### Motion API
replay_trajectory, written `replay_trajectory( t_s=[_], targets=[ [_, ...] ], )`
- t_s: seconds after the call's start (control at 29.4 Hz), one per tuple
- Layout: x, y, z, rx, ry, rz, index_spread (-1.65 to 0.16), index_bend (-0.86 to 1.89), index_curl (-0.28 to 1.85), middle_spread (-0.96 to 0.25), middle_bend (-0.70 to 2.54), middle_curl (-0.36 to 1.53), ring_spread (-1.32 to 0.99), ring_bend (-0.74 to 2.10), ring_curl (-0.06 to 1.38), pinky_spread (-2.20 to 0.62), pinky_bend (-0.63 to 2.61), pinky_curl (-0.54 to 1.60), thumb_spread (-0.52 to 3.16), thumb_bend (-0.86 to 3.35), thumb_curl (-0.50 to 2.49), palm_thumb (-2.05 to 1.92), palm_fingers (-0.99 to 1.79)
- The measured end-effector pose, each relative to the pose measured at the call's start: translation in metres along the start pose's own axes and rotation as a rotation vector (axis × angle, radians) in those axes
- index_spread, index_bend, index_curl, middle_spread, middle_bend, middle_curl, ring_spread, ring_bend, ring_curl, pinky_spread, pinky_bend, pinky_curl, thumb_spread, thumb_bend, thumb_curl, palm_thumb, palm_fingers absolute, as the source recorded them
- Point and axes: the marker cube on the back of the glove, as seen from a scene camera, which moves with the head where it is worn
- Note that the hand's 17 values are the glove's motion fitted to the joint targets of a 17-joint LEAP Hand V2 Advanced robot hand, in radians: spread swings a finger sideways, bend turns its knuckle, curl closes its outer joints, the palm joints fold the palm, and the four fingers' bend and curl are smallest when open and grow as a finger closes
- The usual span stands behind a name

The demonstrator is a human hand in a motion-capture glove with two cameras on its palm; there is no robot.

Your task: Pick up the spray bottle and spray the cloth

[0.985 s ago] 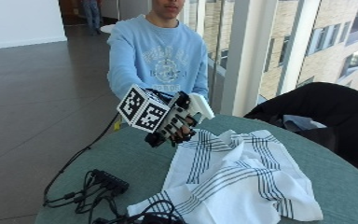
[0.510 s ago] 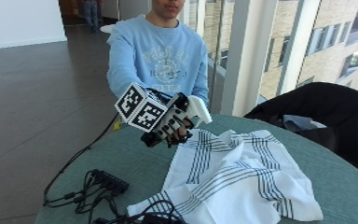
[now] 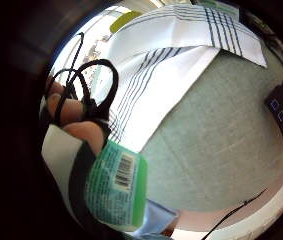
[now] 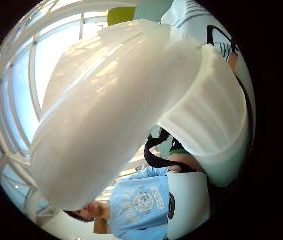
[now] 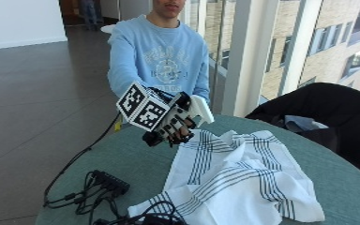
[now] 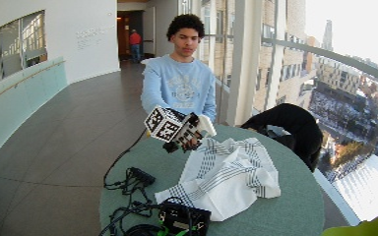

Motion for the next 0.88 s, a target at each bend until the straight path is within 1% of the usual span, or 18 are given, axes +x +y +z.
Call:
replay_trajectory(
  t_s=[0.58, 0.75, 0.88],
  targets=[
    [-0.006, 0.001, 0.006, 0.011, -0.003, -0.018, -0.18, 0.18, 0.51, -0.06, 0.26, 0.48, -0.03, 0.59, 0.41, 0.07, 0.28, 0.37, 0.93, -0.02, 0.56, 0.84, 1.22],
    [-0.016, 0.002, 0.012, 0.057, -0.022, -0.069, -0.18, 0.18, 0.51, -0.06, 0.26, 0.48, -0.03, 0.58, 0.41, 0.07, 0.28, 0.37, 0.93, -0.02, 0.56, 0.84, 1.22],
    [-0.031, 0.005, 0.019, 0.101, -0.054, -0.151, -0.18, 0.18, 0.51, -0.06, 0.27, 0.49, -0.03, 0.57, 0.4, 0.07, 0.28, 0.37, 0.93, -0.03, 0.56, 0.83, 1.22]
  ],
)
